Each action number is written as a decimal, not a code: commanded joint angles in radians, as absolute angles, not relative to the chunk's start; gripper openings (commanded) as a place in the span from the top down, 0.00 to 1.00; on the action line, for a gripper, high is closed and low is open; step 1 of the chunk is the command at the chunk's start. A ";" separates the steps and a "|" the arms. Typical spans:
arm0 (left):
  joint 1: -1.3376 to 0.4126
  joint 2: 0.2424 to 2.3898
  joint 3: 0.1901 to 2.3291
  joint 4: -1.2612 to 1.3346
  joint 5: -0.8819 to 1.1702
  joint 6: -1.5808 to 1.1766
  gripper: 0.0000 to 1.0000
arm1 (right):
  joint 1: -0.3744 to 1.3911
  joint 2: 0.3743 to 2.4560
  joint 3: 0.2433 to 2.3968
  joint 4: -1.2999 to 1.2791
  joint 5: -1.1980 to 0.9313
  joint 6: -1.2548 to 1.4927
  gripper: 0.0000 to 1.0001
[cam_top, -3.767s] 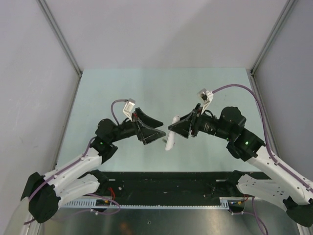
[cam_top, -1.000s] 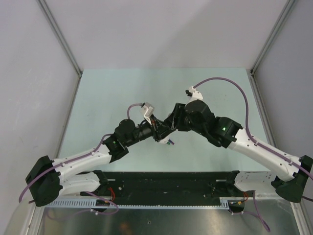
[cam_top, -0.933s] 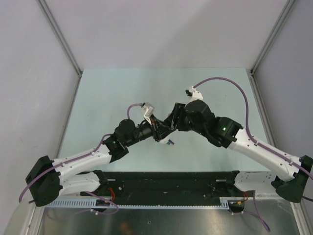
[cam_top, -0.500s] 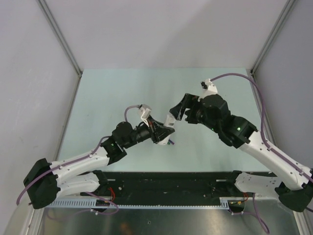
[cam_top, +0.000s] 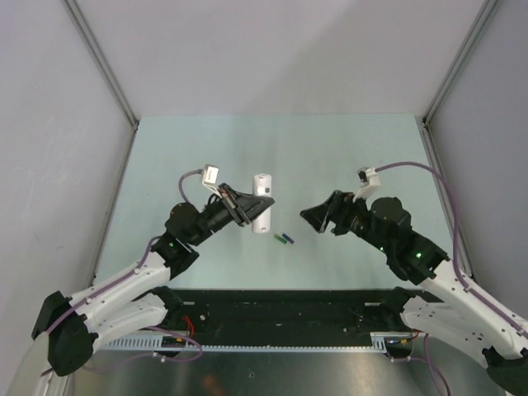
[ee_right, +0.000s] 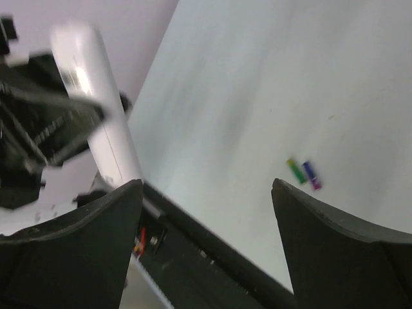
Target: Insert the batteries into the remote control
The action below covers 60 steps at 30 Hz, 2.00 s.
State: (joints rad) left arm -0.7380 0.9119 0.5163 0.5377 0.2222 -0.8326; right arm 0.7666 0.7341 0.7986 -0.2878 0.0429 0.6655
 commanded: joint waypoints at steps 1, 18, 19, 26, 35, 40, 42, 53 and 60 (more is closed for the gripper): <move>-0.701 0.873 0.538 0.588 0.242 -0.988 1.00 | 0.746 0.709 0.665 0.047 -0.277 0.742 0.11; -0.727 0.973 0.558 0.699 0.322 -1.077 1.00 | 0.761 0.974 0.555 0.597 -0.422 0.969 0.26; -0.732 0.974 0.558 0.703 0.321 -1.074 1.00 | 0.762 0.985 0.557 0.604 -0.428 0.973 0.29; -0.749 0.994 0.568 0.713 0.318 -1.072 1.00 | 0.773 1.054 0.558 0.684 -0.448 0.992 0.31; -0.764 1.019 0.563 0.716 0.322 -1.091 0.93 | 0.776 1.111 0.558 0.802 -0.517 1.034 0.84; -0.759 1.014 0.571 0.718 0.325 -1.080 0.42 | 0.779 1.104 0.560 0.793 -0.555 1.029 1.00; -0.753 1.014 0.575 0.716 0.331 -1.078 0.36 | 0.782 1.091 0.560 0.776 -0.564 1.023 1.00; -0.716 1.039 0.583 0.718 0.416 -1.057 0.72 | 0.749 1.023 0.561 0.664 -0.614 0.989 1.00; -0.710 1.048 0.594 0.716 0.443 -1.037 0.74 | 0.741 1.012 0.566 0.638 -0.649 0.988 1.00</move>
